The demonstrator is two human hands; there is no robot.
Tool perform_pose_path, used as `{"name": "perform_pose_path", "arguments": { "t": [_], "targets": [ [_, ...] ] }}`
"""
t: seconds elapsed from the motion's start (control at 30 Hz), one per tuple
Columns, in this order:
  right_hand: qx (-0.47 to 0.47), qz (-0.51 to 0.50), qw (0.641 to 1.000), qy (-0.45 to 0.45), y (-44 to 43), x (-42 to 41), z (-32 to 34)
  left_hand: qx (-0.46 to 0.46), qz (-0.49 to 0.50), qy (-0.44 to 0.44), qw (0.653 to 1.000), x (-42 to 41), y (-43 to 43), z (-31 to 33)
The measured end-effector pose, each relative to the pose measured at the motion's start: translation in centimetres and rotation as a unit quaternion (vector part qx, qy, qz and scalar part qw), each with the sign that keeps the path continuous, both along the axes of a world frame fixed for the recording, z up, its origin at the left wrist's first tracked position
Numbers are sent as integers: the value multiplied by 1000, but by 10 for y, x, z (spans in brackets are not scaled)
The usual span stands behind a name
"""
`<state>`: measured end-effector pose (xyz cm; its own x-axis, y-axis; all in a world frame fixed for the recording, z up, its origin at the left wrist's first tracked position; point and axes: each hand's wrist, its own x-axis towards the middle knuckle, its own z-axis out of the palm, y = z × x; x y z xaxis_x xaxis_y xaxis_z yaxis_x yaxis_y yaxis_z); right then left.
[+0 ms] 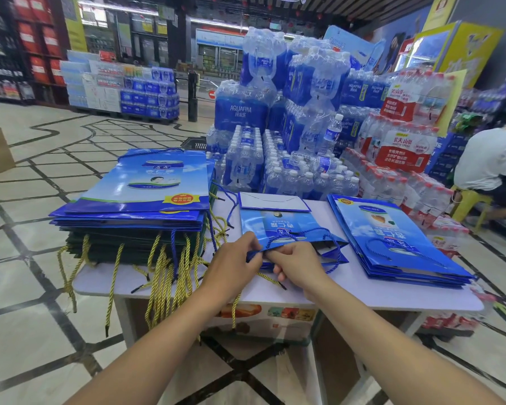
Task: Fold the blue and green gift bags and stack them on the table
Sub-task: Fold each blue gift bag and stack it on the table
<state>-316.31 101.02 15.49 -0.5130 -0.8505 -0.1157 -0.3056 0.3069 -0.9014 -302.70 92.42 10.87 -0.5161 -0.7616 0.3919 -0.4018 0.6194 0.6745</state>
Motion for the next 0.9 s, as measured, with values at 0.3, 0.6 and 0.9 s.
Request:
{"name": "perform_pose_path", "arguments": {
  "t": [0.3, 0.6, 0.9],
  "targets": [
    [2, 19, 999, -32, 3, 6, -5, -47, 42, 1, 998, 1, 3, 4],
    [-65, 12, 846, 528, 13, -22, 32, -30, 29, -12, 999, 1, 1, 2],
    [43, 200, 928, 310, -31, -59, 100, -33, 0, -47, 998, 2, 5, 5]
  ]
}}
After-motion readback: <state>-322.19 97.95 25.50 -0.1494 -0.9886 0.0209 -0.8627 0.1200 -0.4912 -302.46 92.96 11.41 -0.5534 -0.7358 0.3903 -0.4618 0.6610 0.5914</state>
